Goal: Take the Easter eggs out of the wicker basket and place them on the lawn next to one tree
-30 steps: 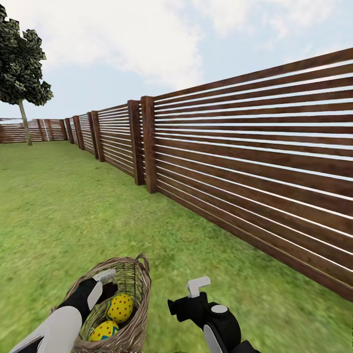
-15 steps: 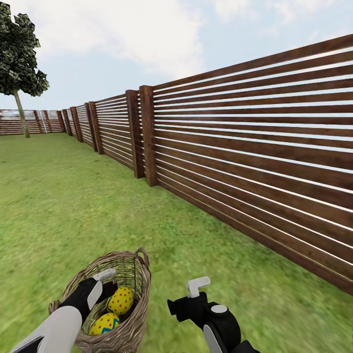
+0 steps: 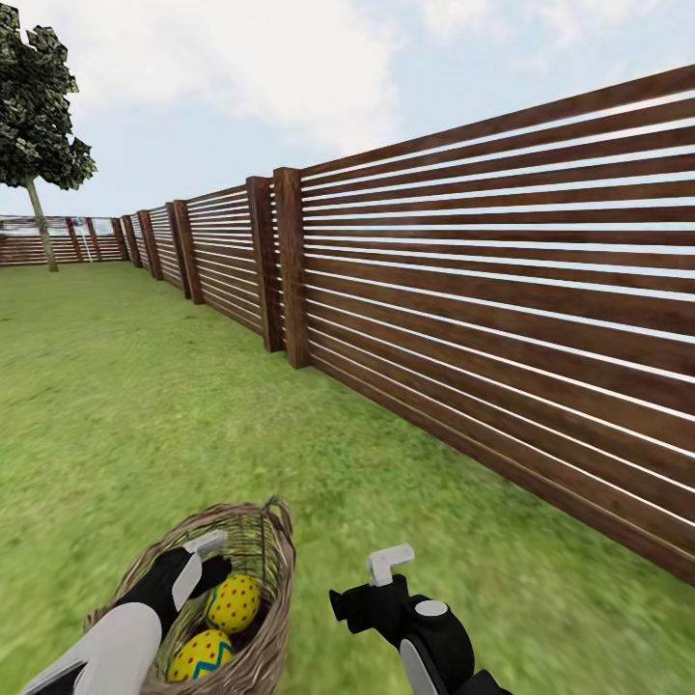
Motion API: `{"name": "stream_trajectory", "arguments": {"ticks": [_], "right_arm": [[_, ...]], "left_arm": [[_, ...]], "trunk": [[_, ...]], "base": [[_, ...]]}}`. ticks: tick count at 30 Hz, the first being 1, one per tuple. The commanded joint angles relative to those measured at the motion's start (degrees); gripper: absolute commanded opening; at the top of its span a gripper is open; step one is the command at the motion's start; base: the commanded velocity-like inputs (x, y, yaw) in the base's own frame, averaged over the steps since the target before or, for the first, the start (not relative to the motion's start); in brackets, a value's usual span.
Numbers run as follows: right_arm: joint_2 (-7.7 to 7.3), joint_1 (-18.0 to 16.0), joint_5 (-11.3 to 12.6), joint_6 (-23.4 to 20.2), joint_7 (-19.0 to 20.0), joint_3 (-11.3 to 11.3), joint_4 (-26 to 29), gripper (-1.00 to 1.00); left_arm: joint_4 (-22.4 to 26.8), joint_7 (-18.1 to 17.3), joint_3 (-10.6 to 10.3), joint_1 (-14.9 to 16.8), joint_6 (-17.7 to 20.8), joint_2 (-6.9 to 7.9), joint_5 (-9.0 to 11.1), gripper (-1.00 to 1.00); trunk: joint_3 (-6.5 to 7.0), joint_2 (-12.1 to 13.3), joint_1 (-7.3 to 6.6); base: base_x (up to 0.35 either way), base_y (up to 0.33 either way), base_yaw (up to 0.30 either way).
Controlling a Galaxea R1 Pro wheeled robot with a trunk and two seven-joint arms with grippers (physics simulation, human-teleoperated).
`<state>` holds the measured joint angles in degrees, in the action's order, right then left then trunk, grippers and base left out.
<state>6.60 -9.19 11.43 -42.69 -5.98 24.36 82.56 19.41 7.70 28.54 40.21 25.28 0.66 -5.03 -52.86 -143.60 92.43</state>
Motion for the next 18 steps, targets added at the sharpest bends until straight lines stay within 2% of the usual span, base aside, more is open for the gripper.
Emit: {"name": "stream_trajectory", "arguments": {"ticks": [1,9,16,18], "right_arm": [[-0.01,0.0,0.6,-0.2,-0.6,0.1,0.1,1.0],[-0.01,0.0,0.6,-0.2,-0.6,0.1,0.1,1.0],[-0.01,0.0,0.6,-0.2,-0.6,0.1,0.1,1.0],[-0.01,0.0,0.6,-0.2,-0.6,0.1,0.1,1.0]], "left_arm": [[0.1,-0.1,0.4,0.0,0.3,-0.05,-0.5,1.0],[0.0,-0.1,0.4,0.0,0.3,-0.07,-0.5,1.0],[0.0,-0.1,0.4,0.0,0.3,-0.07,-0.5,1.0],[0.0,-0.1,0.4,0.0,0.3,-0.07,-0.5,1.0]], "trunk": [[-0.06,0.0,0.0],[-0.06,0.0,0.0],[-0.06,0.0,0.0],[-0.5,-0.1,0.05]], "base": [[0.05,0.0,0.0],[0.115,0.0,0.0],[0.025,0.0,0.0],[0.005,0.0,0.0]]}}
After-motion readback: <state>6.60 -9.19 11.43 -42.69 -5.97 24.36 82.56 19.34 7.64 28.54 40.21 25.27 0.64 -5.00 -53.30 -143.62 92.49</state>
